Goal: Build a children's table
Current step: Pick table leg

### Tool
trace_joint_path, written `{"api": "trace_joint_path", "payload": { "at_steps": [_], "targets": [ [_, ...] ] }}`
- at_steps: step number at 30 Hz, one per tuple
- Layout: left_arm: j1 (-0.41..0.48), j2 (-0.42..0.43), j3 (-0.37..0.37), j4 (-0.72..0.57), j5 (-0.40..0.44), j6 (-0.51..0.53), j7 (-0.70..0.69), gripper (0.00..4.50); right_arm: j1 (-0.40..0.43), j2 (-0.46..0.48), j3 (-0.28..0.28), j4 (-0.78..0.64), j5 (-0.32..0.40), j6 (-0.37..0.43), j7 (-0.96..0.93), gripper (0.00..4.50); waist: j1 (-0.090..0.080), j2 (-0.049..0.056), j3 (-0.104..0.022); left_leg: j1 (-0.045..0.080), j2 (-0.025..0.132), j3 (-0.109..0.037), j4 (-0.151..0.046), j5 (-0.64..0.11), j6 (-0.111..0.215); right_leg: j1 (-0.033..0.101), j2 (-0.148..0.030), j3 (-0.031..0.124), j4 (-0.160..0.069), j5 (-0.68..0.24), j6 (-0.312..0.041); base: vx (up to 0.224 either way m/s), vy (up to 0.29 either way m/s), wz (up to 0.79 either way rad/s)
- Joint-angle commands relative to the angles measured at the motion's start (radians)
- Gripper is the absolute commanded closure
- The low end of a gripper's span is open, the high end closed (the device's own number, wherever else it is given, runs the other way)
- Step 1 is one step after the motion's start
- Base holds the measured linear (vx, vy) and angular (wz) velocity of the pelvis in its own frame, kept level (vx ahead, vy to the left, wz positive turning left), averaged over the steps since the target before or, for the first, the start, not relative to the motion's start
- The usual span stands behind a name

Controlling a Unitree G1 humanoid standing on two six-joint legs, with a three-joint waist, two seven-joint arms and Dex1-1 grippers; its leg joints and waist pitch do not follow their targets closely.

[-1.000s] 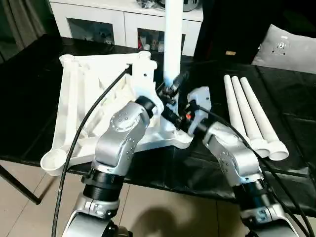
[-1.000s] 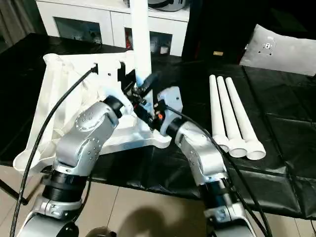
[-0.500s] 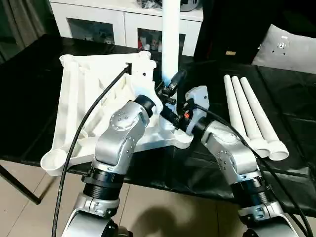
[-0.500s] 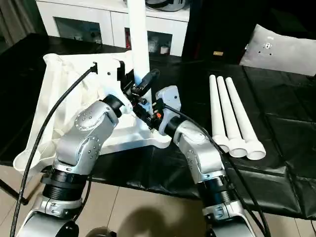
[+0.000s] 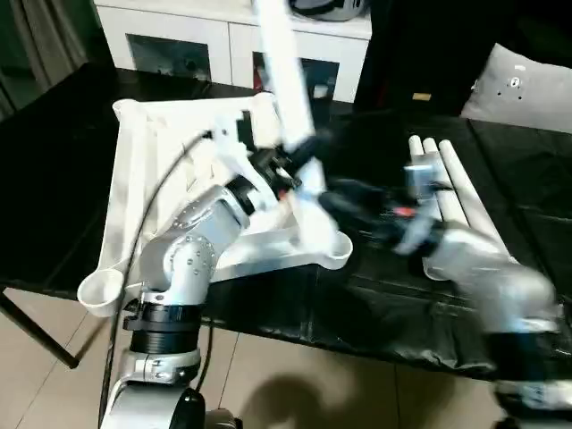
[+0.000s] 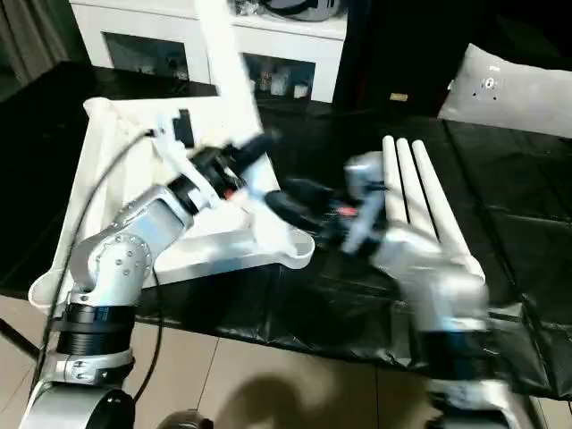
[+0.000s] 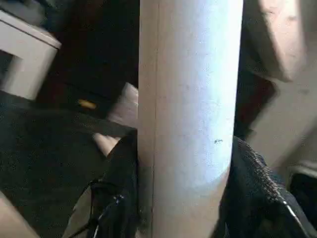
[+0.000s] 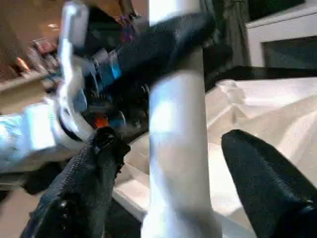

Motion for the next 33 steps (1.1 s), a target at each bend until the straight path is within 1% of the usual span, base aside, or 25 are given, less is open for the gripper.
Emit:
{"api": "trace_joint_path", "payload": {
  "at_steps": [1, 4, 5, 7, 8, 9, 10, 11, 12, 13, 16, 17, 18, 19, 20, 21, 23, 24, 25, 27, 28, 29, 30, 31, 33],
  "targets": [
    [-0.003, 0.011, 0.0, -0.045, -0.051, 0.041, -0.041, 2.64, 0.005, -0.021, -0.039, -0.027, 0.052, 0.034, 0.024, 0.52, 0.005, 0.007, -0.076, 0.013, 0.05, -0.011, -0.073, -0.15, 0.015, 0.061, -0.088, 0.049, -0.077, -0.16, -0.197, 0.0, 0.0, 0.0],
    [-0.012, 0.038, 0.01, -0.063, -0.108, 0.094, -0.092, 2.64, 0.01, -0.048, -0.054, -0.03, 0.073, 0.075, 0.047, 0.25, 0.006, 0.007, -0.076, 0.013, 0.05, -0.011, -0.073, -0.148, 0.013, 0.06, -0.087, 0.048, -0.078, -0.168, -0.195, 0.0, 0.0, 0.0],
    [-0.013, 0.041, 0.011, -0.064, -0.113, 0.098, -0.098, 2.64, 0.01, -0.051, -0.053, -0.03, 0.073, 0.078, 0.05, 0.17, 0.008, 0.003, -0.077, 0.013, 0.049, -0.01, -0.072, -0.14, 0.012, 0.06, -0.087, 0.048, -0.077, -0.172, -0.192, 0.0, 0.0, 0.0],
    [-0.022, 0.06, 0.017, -0.071, -0.14, 0.115, -0.129, 2.64, 0.006, -0.064, -0.041, -0.035, 0.071, 0.086, 0.06, 0.03, 0.008, 0.005, -0.076, 0.012, 0.049, -0.01, -0.072, -0.136, 0.011, 0.058, -0.087, 0.048, -0.078, -0.18, -0.19, 0.0, 0.0, 0.0],
    [-0.024, 0.069, 0.014, -0.072, -0.138, 0.115, -0.138, 2.64, 0.002, -0.066, -0.037, -0.037, 0.07, 0.087, 0.059, 0.01, 0.009, 0.005, -0.077, 0.013, 0.049, -0.01, -0.072, -0.137, 0.01, 0.058, -0.087, 0.048, -0.079, -0.181, -0.188, 0.0, 0.0, 0.0],
    [-0.025, 0.08, 0.004, -0.073, -0.125, 0.109, -0.148, 2.64, -0.002, -0.07, -0.024, -0.042, 0.061, 0.087, 0.061, 0.01, 0.01, 0.007, -0.077, 0.013, 0.05, -0.01, -0.073, -0.136, 0.008, 0.058, -0.086, 0.048, -0.078, -0.182, -0.184, 0.0, 0.0, 0.0],
    [-0.026, 0.099, -0.013, -0.077, -0.103, 0.099, -0.166, 2.64, -0.01, -0.08, -0.001, -0.052, 0.045, 0.089, 0.064, 0.01, 0.01, 0.007, -0.076, 0.013, 0.05, -0.011, -0.074, -0.138, 0.007, 0.057, -0.085, 0.048, -0.08, -0.188, -0.179, 0.0, 0.0, 0.0],
    [-0.022, 0.13, -0.057, -0.093, -0.058, 0.068, -0.206, 2.64, -0.025, -0.091, 0.032, -0.05, 0.011, 0.094, 0.056, 0.01, 0.009, 0.002, -0.076, 0.014, 0.05, -0.011, -0.075, -0.137, 0.007, 0.058, -0.084, 0.048, -0.081, -0.192, -0.167, 0.0, 0.0, 0.0],
    [-0.019, 0.14, -0.075, -0.102, -0.039, 0.05, -0.221, 2.64, -0.031, -0.094, 0.042, -0.043, -0.008, 0.086, 0.048, 0.0, 0.005, -0.007, -0.075, 0.013, 0.051, -0.01, -0.078, -0.135, 0.007, 0.059, -0.084, 0.049, -0.082, -0.205, -0.153, 0.0, 0.0, 0.0],
    [-0.018, 0.146, -0.087, -0.108, -0.028, 0.04, -0.23, 2.64, -0.035, -0.096, 0.048, -0.038, -0.021, 0.081, 0.042, 0.0, 0.009, 0.001, -0.075, 0.015, 0.052, -0.011, -0.077, -0.138, 0.0, 0.056, -0.089, 0.05, -0.081, -0.226, -0.149, 0.0, 0.0, 0.0],
    [-0.017, 0.153, -0.111, -0.121, 0.002, 0.013, -0.227, 2.64, -0.054, -0.098, 0.068, -0.021, -0.056, 0.078, 0.021, 0.0, 0.009, 0.001, -0.075, 0.014, 0.053, -0.01, -0.076, -0.129, -0.009, 0.055, -0.089, 0.051, -0.078, -0.209, -0.154, 0.0, 0.0, 0.0],
    [-0.016, 0.157, -0.119, -0.129, 0.005, 0.009, -0.231, 2.64, -0.055, -0.101, 0.079, -0.026, -0.063, 0.077, 0.03, 0.0, 0.01, 0.002, -0.075, 0.017, 0.052, -0.009, -0.076, -0.136, -0.008, 0.054, -0.088, 0.051, -0.079, -0.204, -0.157, 0.0, 0.0, 0.0],
    [-0.013, 0.163, -0.136, -0.14, 0.013, 0.008, -0.234, 2.64, -0.051, -0.108, 0.097, -0.037, -0.071, 0.074, 0.046, 0.0, 0.01, 0.0, -0.075, 0.014, 0.052, -0.009, -0.077, -0.136, -0.008, 0.056, -0.088, 0.051, -0.078, -0.199, -0.157, 0.0, 0.0, 0.0],
    [-0.011, 0.165, -0.148, -0.147, 0.019, 0.009, -0.235, 2.64, -0.048, -0.112, 0.111, -0.045, -0.078, 0.072, 0.056, 0.0, 0.012, 0.0, -0.076, 0.014, 0.053, -0.01, -0.077, -0.133, -0.009, 0.057, -0.089, 0.05, -0.076, -0.193, -0.156, 0.0, 0.0, 0.0],
    [-0.011, 0.165, -0.148, -0.147, 0.019, 0.009, -0.235, 2.64, -0.048, -0.112, 0.111, -0.045, -0.078, 0.072, 0.056, 0.0, 0.012, 0.0, -0.076, 0.014, 0.053, -0.01, -0.076, -0.128, -0.008, 0.057, -0.089, 0.051, -0.074, -0.184, -0.158, 0.0, 0.0, 0.0],
    [-0.01, 0.167, -0.157, -0.149, 0.024, 0.006, -0.238, 2.64, -0.045, -0.115, 0.129, -0.051, -0.086, 0.066, 0.059, 0.0, 0.011, -0.001, -0.075, 0.011, 0.051, -0.01, -0.076, -0.126, -0.007, 0.058, -0.089, 0.051, -0.075, -0.18, -0.161, 0.0, 0.0, 0.0],
    [-0.01, 0.17, -0.169, -0.149, 0.04, -0.003, -0.243, 2.64, -0.045, -0.113, 0.138, -0.053, -0.094, 0.062, 0.058, 0.0, 0.011, 0.001, -0.075, 0.012, 0.051, -0.009, -0.075, -0.128, -0.007, 0.057, -0.089, 0.051, -0.075, -0.185, -0.161, 0.0, 0.0, 0.0],
    [-0.01, 0.174, -0.179, -0.149, 0.054, -0.011, -0.245, 2.64, -0.046, -0.11, 0.139, -0.053, -0.097, 0.062, 0.057, 0.17, 0.01, 0.0, -0.075, 0.012, 0.051, -0.009, -0.076, -0.131, -0.005, 0.057, -0.088, 0.051, -0.078, -0.189, -0.159, 0.0, 0.0, 0.0],
    [-0.009, 0.176, -0.19, -0.152, 0.067, -0.018, -0.248, 2.64, -0.046, -0.105, 0.14, -0.054, -0.096, 0.066, 0.058, 0.17, 0.01, 0.002, -0.075, 0.012, 0.051, -0.01, -0.076, -0.137, -0.006, 0.057, -0.089, 0.051, -0.077, -0.2, -0.156, 0.0, 0.0, 0.0],
    [-0.009, 0.178, -0.197, -0.153, 0.075, -0.022, -0.249, 2.64, -0.046, -0.103, 0.14, -0.054, -0.095, 0.068, 0.059, 0.35, 0.01, 0.001, -0.074, 0.012, 0.051, -0.01, -0.077, -0.143, -0.008, 0.057, -0.089, 0.051, -0.079, -0.209, -0.154, 0.0, 0.0, 0.0],
    [-0.01, 0.176, -0.215, -0.154, 0.096, -0.037, -0.244, 2.64, -0.044, -0.096, 0.15, -0.058, -0.097, 0.07, 0.06, 0.49, 0.01, 0.003, -0.074, 0.013, 0.052, -0.011, -0.077, -0.148, -0.009, 0.056, -0.089, 0.051, -0.08, -0.216, -0.153, 0.0, 0.0, 0.0],
    [-0.01, 0.174, -0.221, -0.154, 0.102, -0.043, -0.24, 2.64, -0.043, -0.094, 0.154, -0.059, -0.098, 0.07, 0.061, 0.62, 0.01, 0.002, -0.075, 0.012, 0.052, -0.011, -0.077, -0.144, -0.01, 0.057, -0.089, 0.051, -0.078, -0.206, -0.151, 0.0, 0.0, 0.0],
    [-0.011, 0.173, -0.227, -0.154, 0.107, -0.046, -0.237, 2.64, -0.042, -0.091, 0.158, -0.06, -0.099, 0.069, 0.059, 0.62, 0.01, 0.002, -0.075, 0.012, 0.052, -0.011, -0.077, -0.144, -0.01, 0.057, -0.089, 0.051, -0.078, -0.206, -0.151, 0.0, 0.0, 0.0],
    [-0.013, 0.177, -0.238, -0.154, 0.115, -0.05, -0.239, 2.64, -0.042, -0.088, 0.161, -0.06, -0.097, 0.071, 0.057, 0.79, 0.01, 0.004, -0.077, 0.013, 0.052, -0.011, -0.076, -0.14, -0.01, 0.056, -0.088, 0.051, -0.077, -0.187, -0.157, 0.0, 0.0, 0.0],
    [-0.013, 0.179, -0.251, -0.154, 0.127, -0.057, -0.241, 2.64, -0.04, -0.086, 0.168, -0.059, -0.095, 0.073, 0.057, 0.94, 0.009, 0.004, -0.076, 0.012, 0.053, -0.011, -0.077, -0.141, -0.009, 0.056, -0.088, 0.05, -0.076, -0.181, -0.161, 0.0, 0.0, 0.0]
  ]
}}
